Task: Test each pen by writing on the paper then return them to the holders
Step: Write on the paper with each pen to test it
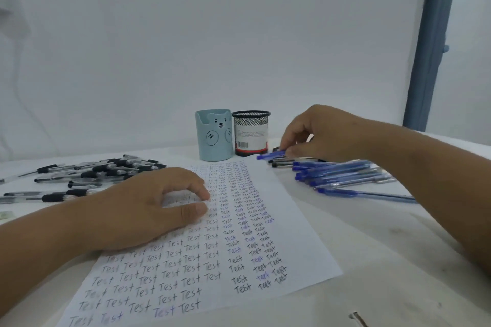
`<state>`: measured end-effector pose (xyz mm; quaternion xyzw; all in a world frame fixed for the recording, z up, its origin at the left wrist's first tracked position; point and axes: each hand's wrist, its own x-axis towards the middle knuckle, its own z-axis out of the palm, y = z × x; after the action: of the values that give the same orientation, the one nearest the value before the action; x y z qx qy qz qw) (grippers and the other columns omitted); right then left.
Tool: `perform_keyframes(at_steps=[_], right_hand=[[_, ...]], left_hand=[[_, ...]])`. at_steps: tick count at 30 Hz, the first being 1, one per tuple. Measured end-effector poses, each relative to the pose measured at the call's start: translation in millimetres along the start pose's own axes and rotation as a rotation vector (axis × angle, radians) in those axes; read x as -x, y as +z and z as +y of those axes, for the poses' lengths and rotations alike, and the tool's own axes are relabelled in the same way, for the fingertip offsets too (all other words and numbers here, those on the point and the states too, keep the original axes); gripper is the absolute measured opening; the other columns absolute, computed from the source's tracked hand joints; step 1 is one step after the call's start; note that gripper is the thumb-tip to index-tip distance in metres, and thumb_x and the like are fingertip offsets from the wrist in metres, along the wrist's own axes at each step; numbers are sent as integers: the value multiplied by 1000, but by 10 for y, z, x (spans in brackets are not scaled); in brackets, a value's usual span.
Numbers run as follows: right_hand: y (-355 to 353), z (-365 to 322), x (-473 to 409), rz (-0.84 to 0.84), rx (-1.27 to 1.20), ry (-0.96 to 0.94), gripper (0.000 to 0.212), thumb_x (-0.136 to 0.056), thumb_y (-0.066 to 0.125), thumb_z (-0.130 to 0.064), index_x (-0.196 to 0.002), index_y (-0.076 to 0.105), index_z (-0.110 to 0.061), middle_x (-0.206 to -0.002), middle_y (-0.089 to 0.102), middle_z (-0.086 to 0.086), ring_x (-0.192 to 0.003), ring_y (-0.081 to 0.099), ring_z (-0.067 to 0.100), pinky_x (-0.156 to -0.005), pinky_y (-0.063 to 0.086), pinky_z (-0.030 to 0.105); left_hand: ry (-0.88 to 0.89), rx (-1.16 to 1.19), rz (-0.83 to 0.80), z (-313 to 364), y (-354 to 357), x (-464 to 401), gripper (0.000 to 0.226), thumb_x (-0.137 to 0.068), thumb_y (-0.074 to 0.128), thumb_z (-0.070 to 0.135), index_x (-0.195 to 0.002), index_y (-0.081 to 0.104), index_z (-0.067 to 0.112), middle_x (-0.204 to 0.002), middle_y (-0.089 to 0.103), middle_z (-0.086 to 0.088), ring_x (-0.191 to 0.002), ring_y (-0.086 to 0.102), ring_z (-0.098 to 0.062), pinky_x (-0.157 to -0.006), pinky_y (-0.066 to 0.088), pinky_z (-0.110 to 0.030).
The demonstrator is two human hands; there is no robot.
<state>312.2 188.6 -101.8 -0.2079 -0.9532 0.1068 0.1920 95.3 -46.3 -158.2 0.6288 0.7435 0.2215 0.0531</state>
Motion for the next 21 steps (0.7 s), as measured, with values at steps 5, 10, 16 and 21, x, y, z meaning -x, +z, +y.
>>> perform_keyframes(at_steps=[5,10,16,21], right_hand=[[-246,153,66,-200,152,141,15,-83,80,-20,-85,78,-35,-73,73,-18,-70,66,-2,-72,51,20],[-296,170,93,-323,253,199,20,-74,86,-17,-81,76,-33,-72,73,-18,-65,63,-3,-64,46,20],[-243,101,93,-357,330,168,27,-73,87,-13,-79,67,-31,-76,66,-12,-67,58,5,-62,44,23],[-181,-26,74,-308,272,49,32,-77,73,-4,-85,67,-34,-90,68,-12,-71,58,2,-67,48,23]], left_hand=[[41,-49,35,-116,46,-15,50,-72,53,86,-117,55,65,-130,47,47,-121,46,21,-105,37,-22],[19,-43,22,-129,31,-1,55,-70,55,86,-121,53,66,-131,46,49,-120,45,20,-100,37,-21],[12,-48,30,-145,36,-2,48,-72,58,77,-119,51,69,-130,42,53,-121,43,20,-99,34,-20],[-3,-63,24,-66,12,10,47,-72,57,78,-118,51,70,-129,44,52,-120,43,21,-96,32,-17]])
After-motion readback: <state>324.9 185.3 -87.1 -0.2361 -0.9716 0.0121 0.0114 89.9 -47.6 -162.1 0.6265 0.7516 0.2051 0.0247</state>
